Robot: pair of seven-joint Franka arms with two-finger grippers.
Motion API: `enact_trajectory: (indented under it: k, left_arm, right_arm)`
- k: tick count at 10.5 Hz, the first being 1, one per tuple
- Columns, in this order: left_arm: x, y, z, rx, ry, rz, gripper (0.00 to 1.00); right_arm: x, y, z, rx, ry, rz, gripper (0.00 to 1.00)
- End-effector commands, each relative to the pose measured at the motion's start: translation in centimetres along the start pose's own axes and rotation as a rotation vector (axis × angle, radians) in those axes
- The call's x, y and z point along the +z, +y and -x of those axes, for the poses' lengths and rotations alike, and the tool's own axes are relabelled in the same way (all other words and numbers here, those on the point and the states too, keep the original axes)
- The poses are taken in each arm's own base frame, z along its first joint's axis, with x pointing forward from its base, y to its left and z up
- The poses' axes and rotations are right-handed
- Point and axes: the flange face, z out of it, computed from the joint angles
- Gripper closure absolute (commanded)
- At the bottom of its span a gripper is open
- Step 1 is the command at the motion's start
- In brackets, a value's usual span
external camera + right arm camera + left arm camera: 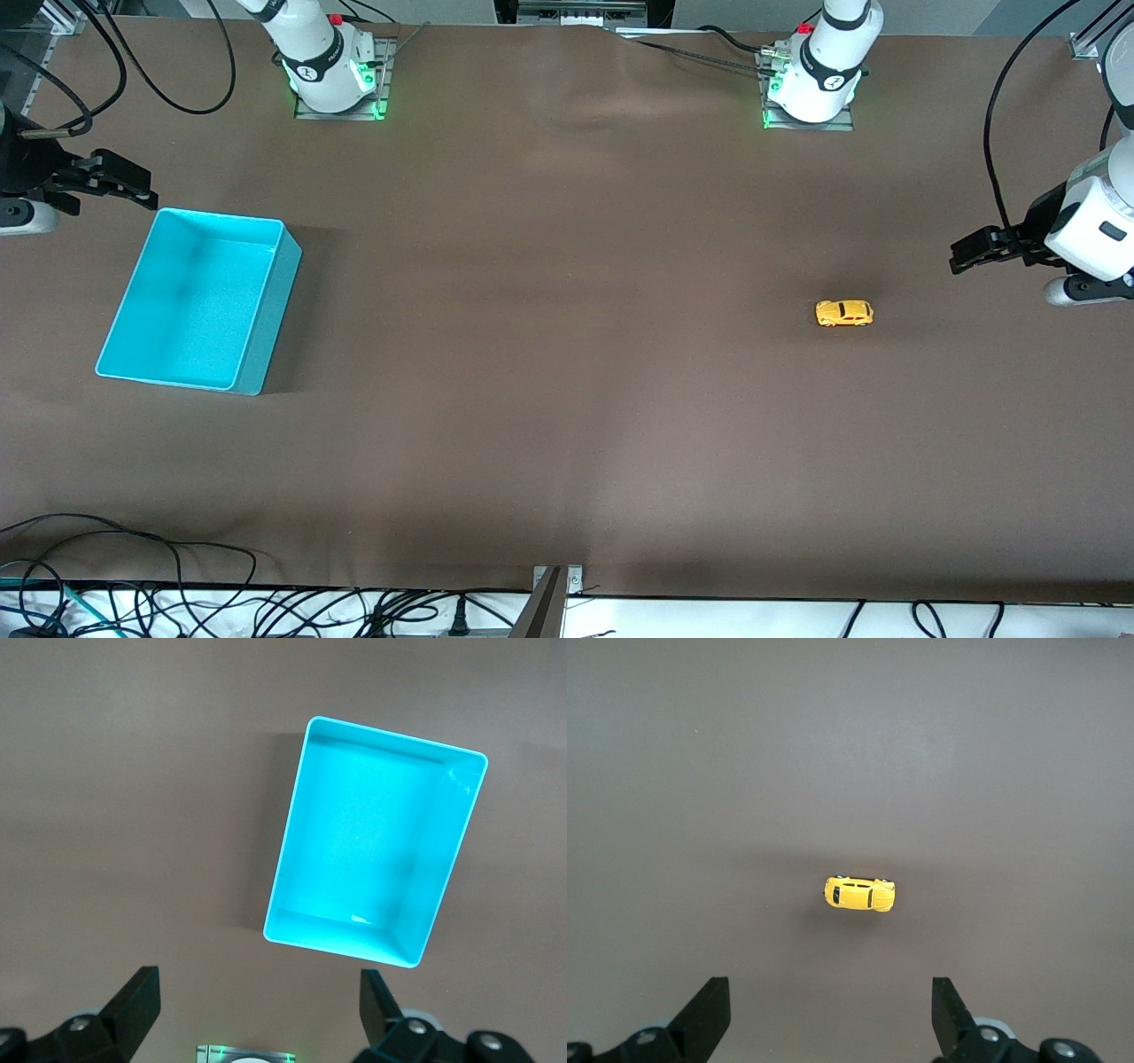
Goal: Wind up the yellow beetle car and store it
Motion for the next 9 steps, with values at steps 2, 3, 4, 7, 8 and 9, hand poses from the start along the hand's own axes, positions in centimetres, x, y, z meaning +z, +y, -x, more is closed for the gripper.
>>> enact_trajectory:
  k: [2,3,4,7,8,9]
  left_arm:
    - [-0.64,-0.19,-0.17,0.013,0.011,0.019,0.00]
    - [-0.64,-0.17,-0.17,0.012,0.011,0.020,0.00]
    - [-0.64,-0.19,-0.17,0.014,0.011,0.019,0.00]
    - [-0.29,-0.14,-0.32,0.016,0.005,0.019,0.00]
    - [-0.29,-0.16,-0.32,0.016,0.005,0.018,0.00]
    - [-0.21,-0.15,-0.36,0.016,0.004,0.018,0.00]
  right_arm:
    - [-1.08,-0.21,0.85,-0.002,-0.001,0.019,0.00]
    - [-1.08,-0.22,0.85,-0.002,-0.001,0.017,0.00]
    - [-1.02,-0.31,0.84,-0.003,-0.002,0.017,0.00]
    - [-0.91,-0.36,0.81,-0.013,-0.006,0.012,0.00]
    - [-0.89,-0.07,0.86,-0.029,-0.008,0.008,0.00]
    - [-0.81,0.10,0.83,-0.042,-0.009,0.008,0.00]
